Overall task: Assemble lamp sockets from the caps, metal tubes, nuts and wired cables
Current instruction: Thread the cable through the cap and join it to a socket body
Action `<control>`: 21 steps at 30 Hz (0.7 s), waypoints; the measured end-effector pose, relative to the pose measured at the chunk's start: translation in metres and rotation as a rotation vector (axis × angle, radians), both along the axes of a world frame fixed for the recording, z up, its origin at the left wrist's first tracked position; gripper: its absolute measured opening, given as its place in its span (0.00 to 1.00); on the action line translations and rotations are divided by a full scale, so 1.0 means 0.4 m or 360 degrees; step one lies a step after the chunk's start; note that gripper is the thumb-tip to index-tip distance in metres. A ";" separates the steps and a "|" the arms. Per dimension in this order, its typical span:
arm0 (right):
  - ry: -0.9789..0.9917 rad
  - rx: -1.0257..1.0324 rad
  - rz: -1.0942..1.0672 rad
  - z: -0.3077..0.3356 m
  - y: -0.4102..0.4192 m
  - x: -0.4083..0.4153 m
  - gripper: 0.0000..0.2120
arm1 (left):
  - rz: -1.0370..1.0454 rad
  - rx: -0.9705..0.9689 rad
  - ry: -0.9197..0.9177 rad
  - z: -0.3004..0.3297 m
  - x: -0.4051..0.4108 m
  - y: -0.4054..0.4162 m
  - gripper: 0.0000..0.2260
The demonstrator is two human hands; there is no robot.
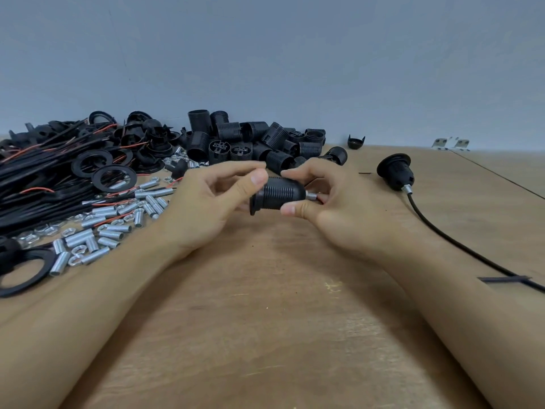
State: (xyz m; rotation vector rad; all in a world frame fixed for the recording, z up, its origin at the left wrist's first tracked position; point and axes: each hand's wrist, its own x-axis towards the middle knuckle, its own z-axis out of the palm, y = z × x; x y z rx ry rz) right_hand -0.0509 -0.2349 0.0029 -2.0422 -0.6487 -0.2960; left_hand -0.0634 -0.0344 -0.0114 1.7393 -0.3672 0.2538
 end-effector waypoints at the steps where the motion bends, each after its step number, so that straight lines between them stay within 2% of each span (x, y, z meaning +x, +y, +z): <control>1: -0.0061 -0.0032 -0.0019 0.000 0.001 0.000 0.18 | -0.0016 -0.0030 0.0088 0.001 -0.001 -0.001 0.16; 4: -0.0157 -0.0074 -0.0006 0.002 -0.001 -0.001 0.21 | -0.0100 -0.0156 0.0257 0.000 -0.006 0.001 0.19; 6: -0.0122 -0.0047 0.0002 0.002 -0.006 0.001 0.21 | -0.0133 -0.0113 0.0168 0.000 -0.003 0.008 0.17; 8: -0.0049 -0.0038 -0.0023 -0.001 -0.007 0.004 0.17 | -0.0255 -0.0162 0.0071 0.007 -0.002 0.016 0.18; 9: -0.0027 -0.0049 -0.0041 -0.003 -0.006 0.007 0.15 | -0.0342 -0.0266 0.0047 0.012 -0.005 0.019 0.19; 11: -0.0020 -0.0081 -0.0055 -0.006 -0.004 0.012 0.14 | -0.0474 -0.0669 0.0114 0.031 -0.011 0.026 0.17; 13: -0.0004 -0.0068 -0.0056 -0.006 -0.004 0.015 0.14 | -0.0402 -0.1025 0.0233 0.046 -0.011 0.034 0.12; 14: 0.0009 -0.0056 -0.0054 -0.006 -0.005 0.017 0.14 | -0.0275 -0.1032 0.0259 0.049 -0.009 0.034 0.11; 16: 0.0017 -0.0060 -0.0047 -0.007 -0.005 0.018 0.14 | -0.0055 -0.0732 0.0265 0.040 -0.005 0.022 0.12; 18: 0.0006 -0.0074 -0.0039 -0.010 -0.005 0.019 0.15 | -0.0084 -0.0518 0.0342 0.027 -0.006 0.003 0.19; 21: 0.0010 -0.0082 -0.0029 -0.011 -0.007 0.021 0.15 | -0.0181 -0.0669 0.0293 0.035 -0.013 0.003 0.20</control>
